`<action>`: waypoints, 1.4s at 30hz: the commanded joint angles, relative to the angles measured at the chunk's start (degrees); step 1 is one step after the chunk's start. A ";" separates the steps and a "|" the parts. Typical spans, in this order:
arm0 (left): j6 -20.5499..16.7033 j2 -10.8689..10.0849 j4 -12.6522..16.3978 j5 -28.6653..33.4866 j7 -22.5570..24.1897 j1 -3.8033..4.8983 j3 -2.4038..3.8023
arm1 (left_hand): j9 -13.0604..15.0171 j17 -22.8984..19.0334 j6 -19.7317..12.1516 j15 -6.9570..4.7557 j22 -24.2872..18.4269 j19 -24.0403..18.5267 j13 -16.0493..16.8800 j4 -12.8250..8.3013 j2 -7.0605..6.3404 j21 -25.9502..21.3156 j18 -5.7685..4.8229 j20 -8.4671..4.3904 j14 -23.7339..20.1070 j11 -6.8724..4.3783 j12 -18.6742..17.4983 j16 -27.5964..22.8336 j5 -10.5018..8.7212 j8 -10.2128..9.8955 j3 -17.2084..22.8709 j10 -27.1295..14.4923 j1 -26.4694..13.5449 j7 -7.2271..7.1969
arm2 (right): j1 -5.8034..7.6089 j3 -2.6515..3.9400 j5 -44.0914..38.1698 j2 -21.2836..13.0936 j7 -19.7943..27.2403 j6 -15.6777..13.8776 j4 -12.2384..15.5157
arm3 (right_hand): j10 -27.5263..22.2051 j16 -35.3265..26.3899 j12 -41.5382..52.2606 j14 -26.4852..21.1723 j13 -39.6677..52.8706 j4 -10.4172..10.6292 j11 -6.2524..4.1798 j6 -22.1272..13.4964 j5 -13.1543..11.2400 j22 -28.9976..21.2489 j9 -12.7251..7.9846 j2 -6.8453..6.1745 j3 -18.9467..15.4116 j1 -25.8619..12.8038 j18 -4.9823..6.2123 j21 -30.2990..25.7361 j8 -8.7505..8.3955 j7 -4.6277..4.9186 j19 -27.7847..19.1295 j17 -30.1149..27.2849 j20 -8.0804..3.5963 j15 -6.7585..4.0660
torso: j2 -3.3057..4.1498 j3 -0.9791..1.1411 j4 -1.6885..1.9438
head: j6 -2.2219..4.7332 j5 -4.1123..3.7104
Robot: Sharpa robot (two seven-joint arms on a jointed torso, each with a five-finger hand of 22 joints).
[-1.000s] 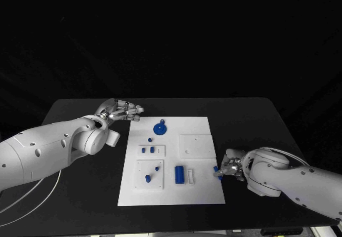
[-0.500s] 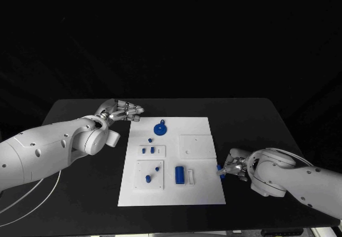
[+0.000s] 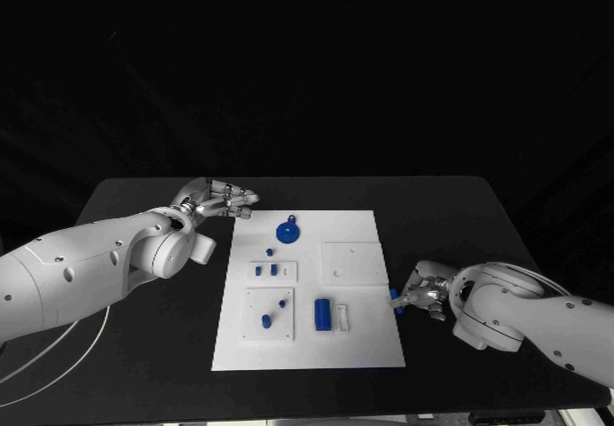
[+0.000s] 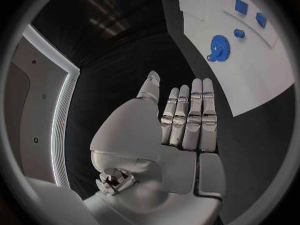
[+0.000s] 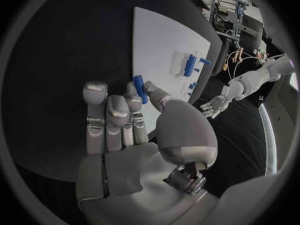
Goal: Assemble the parts on the task board
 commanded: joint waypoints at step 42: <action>1.51 0.21 0.37 0.30 0.37 0.03 -0.04 | 0.01 0.11 -0.35 0.09 -0.39 0.31 0.07 0.79 -0.46 0.35 -0.39 0.03 -0.52 0.16 0.24 -0.14 -0.26 -0.05 -0.03 -0.61 -1.12 0.07 | 0.09 -2.48 3.81 10.01 -0.93 1.46 -0.30 | 0.05 0.62 0.22 0.07 -0.27 -5.64 -0.01 0.47 0.45 4.42 -0.95 1.34 4.01 0.25 -0.81 0.60 0.20 0.18 2.53 0.13 0.39 0.20 | 0.00 -0.03 0.13 | -0.01 1.32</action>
